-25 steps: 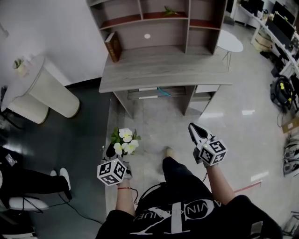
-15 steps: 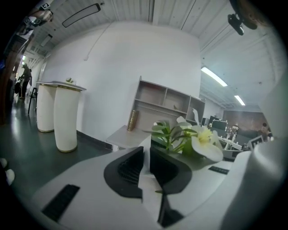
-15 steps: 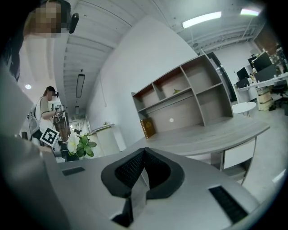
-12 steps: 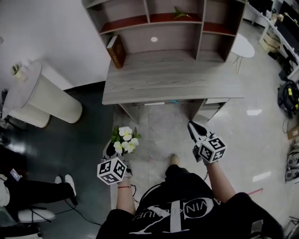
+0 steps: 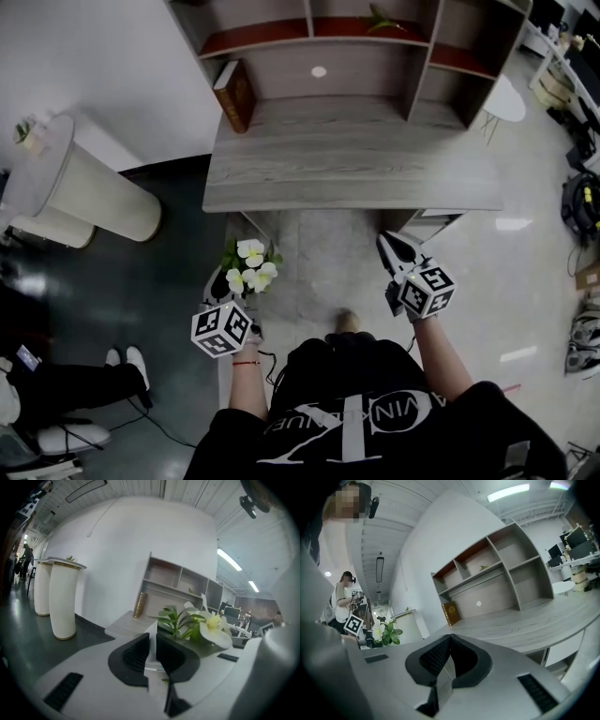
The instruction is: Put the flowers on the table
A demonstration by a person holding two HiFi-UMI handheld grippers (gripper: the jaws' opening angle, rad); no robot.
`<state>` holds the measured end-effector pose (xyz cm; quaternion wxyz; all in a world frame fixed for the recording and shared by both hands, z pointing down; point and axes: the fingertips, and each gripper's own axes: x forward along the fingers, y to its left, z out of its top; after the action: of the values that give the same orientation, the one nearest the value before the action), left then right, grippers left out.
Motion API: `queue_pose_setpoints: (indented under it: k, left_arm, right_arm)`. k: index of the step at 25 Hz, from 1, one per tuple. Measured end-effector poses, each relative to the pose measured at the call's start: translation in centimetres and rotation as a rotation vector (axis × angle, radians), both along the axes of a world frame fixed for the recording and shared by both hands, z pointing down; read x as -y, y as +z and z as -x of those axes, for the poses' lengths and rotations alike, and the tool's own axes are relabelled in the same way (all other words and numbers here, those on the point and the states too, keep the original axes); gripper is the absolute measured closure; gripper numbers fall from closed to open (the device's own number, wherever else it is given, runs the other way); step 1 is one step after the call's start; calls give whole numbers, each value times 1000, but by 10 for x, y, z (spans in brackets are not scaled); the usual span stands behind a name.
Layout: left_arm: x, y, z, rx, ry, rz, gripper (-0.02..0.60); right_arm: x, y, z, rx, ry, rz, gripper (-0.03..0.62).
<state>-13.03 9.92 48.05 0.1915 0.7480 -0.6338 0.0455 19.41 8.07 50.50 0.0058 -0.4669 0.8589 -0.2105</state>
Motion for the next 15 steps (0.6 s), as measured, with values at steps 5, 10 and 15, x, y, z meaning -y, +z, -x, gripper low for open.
queue_pose_setpoints:
  k: [5,10,15]
  left_arm:
    - [9,2,13,-4,-14,21,535]
    - [26,31,26,-28,-16,96,535]
    - [88,29,32,-59,35,71,537]
  right_arm:
    - [14,13,15,9,-22,47,583]
    - [35,17,37,1,-48,69,583]
    - [75,18,47,-11,-15,79,583]
